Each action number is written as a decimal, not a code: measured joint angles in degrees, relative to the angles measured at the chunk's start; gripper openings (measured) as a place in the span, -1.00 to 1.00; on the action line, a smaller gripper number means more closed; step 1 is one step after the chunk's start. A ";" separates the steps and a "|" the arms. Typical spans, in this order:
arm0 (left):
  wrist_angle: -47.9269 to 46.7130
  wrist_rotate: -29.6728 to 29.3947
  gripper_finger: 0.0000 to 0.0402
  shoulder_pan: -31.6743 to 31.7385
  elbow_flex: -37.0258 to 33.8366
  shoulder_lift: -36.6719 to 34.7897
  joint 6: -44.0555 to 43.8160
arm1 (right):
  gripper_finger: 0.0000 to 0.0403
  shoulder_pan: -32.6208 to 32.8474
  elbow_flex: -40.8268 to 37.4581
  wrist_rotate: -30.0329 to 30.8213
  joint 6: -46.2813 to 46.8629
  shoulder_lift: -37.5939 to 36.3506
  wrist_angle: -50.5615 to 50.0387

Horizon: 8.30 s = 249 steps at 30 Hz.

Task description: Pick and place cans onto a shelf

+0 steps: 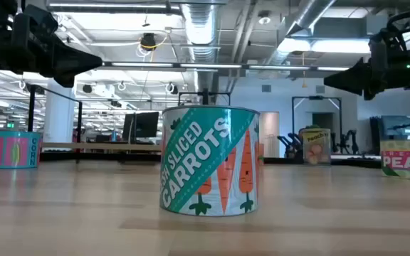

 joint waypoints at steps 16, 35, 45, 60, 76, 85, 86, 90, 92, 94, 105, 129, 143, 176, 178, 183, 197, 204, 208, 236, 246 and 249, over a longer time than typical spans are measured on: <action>0.00 -0.01 -0.90 -0.02 0.00 0.01 0.00 | -0.67 -0.02 -0.02 0.01 0.00 0.02 0.01; 0.02 -0.02 -0.90 -0.02 0.00 0.00 0.00 | -0.67 -0.02 0.00 0.02 0.00 0.00 0.02; 0.01 -0.01 -0.90 0.00 0.00 0.00 0.00 | -0.67 -0.02 -0.01 0.00 0.00 0.02 0.01; -0.01 -0.02 -0.90 0.00 0.00 0.02 0.00 | -0.67 -0.02 -0.01 0.01 0.00 0.01 0.02; 0.00 -0.02 -0.90 -0.02 0.00 0.00 0.00 | -0.67 -0.02 -0.02 0.00 0.00 0.02 0.00; 0.02 -0.02 -0.90 0.00 0.00 0.00 0.00 | -0.67 -0.02 -0.01 0.02 0.00 0.01 0.00; -0.01 0.00 -0.90 0.00 0.00 0.02 0.00 | -0.67 -0.01 0.00 0.02 0.00 0.01 0.02; 0.18 -0.02 -0.90 -0.01 0.00 0.01 0.00 | -0.67 -0.02 -0.01 0.02 0.00 0.01 0.01; 0.53 -0.07 -0.90 0.00 0.00 0.00 0.49 | -0.67 -0.02 0.00 0.02 -0.02 0.00 0.02; 0.78 -0.07 -0.90 0.00 0.00 0.00 1.01 | -0.67 -0.04 0.00 0.04 -0.46 0.01 0.20; 1.22 -0.74 -0.90 0.00 0.00 0.01 -5.26 | -0.67 -0.09 0.00 0.05 5.05 0.02 1.30; -0.25 1.40 -1.00 0.00 0.02 0.00 -6.94 | -0.98 15.87 12.96 7.39 1.97 27.81 6.52; 0.55 -0.68 -1.00 0.00 0.02 0.02 -1.94 | -0.98 5.96 29.53 -4.84 1.08 58.31 7.82; 0.78 -4.92 -1.00 1.73 0.01 0.26 1.97 | -0.50 -5.09 71.56 -3.10 -11.28 103.38 -29.95; 0.76 -4.92 -1.00 1.73 0.02 0.26 2.38 | -0.39 -5.05 73.02 0.33 -11.26 105.23 -31.14; 0.69 -4.09 -1.00 1.73 0.02 0.26 2.71 | -0.18 -4.98 76.26 1.77 -12.42 108.47 -32.69; 0.63 -4.02 -1.00 1.73 0.02 0.26 3.19 | -0.52 -4.57 78.83 1.66 -12.64 109.11 -36.37; 0.61 -3.98 -1.00 1.73 0.02 0.26 3.17 | -0.25 -4.66 81.91 1.68 -13.09 109.11 -37.53; 0.61 -3.98 -1.00 1.73 0.02 0.26 3.17 | -0.05 -4.68 82.13 1.70 -13.66 109.11 -39.39; 0.52 -3.58 -1.00 1.70 0.02 0.25 2.81 | -0.27 -5.24 82.20 2.43 -27.15 114.07 -40.34; 0.46 -3.21 -1.00 1.70 0.02 0.26 2.99 | -0.93 -4.66 85.83 2.88 -26.11 109.31 -51.00; 0.47 -2.99 -1.00 1.70 0.00 0.26 2.98 | -0.89 -3.96 89.96 3.04 -23.11 107.38 -56.66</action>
